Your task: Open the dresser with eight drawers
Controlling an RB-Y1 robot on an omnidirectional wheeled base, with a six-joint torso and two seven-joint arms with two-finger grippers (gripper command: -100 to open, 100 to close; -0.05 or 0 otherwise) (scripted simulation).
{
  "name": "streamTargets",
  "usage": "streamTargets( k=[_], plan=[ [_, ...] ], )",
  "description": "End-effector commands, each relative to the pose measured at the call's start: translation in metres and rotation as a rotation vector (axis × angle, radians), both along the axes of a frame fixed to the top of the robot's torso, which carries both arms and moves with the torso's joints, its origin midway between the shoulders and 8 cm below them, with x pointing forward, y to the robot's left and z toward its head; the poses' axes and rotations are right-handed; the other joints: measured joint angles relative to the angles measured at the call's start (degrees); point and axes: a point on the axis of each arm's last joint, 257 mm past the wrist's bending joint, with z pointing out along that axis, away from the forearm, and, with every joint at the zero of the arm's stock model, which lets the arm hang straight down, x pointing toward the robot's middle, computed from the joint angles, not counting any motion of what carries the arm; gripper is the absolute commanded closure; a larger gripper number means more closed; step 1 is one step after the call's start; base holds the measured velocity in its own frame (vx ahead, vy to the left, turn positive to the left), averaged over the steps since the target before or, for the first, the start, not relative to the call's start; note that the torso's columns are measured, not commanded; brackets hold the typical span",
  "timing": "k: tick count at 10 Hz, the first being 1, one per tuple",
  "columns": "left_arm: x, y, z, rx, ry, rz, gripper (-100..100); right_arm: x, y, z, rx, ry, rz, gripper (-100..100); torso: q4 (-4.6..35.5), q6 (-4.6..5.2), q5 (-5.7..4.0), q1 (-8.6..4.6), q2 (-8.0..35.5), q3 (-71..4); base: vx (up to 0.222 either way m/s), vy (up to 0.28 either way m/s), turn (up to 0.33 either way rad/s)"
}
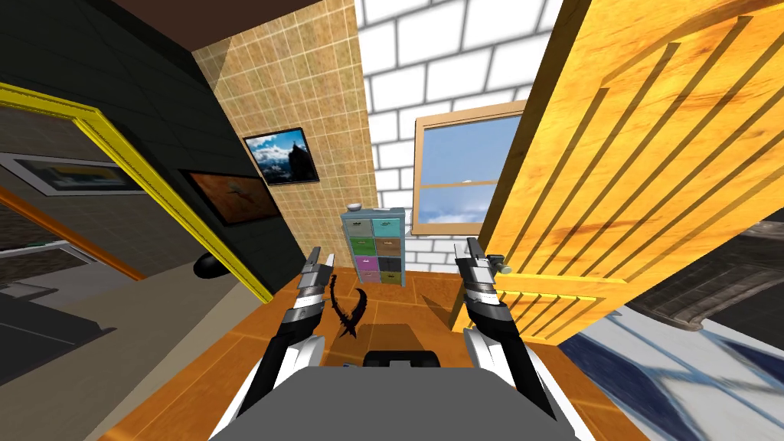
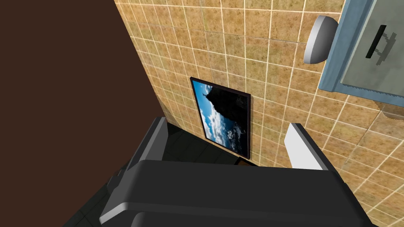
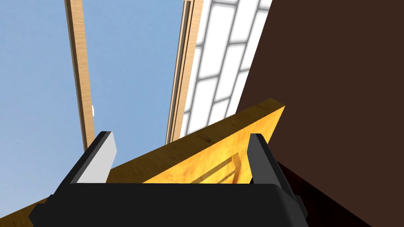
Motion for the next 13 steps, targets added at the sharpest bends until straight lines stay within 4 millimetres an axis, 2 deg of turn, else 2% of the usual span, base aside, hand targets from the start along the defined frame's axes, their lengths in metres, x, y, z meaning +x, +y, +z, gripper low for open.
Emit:
streamTargets(
  k=[1, 2, 3, 5, 13],
  plan=[
    [0.0, 0.0, 0.0, 0.0, 0.0, 0.0, 0, 0.0, 0.0, 0.0, 0.0, 0.0, 0.0, 0, 4.23, 0.0, 0.0, 0.0, 4.23, -8.46, 0.0, 0.0, 0.0],
    [0.0, 0.0, 0.0, 0.0, 0.0, 0.0, 0, 0.0, 0.0, 0.0, 0.0, 0.0, 0.0, 0, 8.46, 0.0, 0.0, 0.0, 8.46, -16.92, 0.0, 0.0, 0.0],
    [0.005, -0.003, -0.008, 0.029, 0.018, -0.017, -100, 0.0, 0.0, 0.0, 0.0, 0.0, 0.0, 0, 12.69, 0.0, 0.0, 0.0, 12.69, -25.38, 0.049, -0.022, -0.017],
    [0.013, -0.005, -0.024, 0.06, 0.05, -0.035, -100, 0.0, 0.0, 0.0, 0.0, 0.001, 0.0, 0, 15.08, 0.0, -0.02, -0.08, 14.95, -30.57, 0.109, -0.053, -0.021],
    [0.036, -0.001, -0.079, 0.08, 0.138, -0.046, -100, 0.0, 0.0, 0.0, 0.0, 0.001, 0.0, 0, 15.37, 0.0, 0.0, -0.02, 15.37, -30.75, 0.117, -0.058, -0.018]
  ],
)
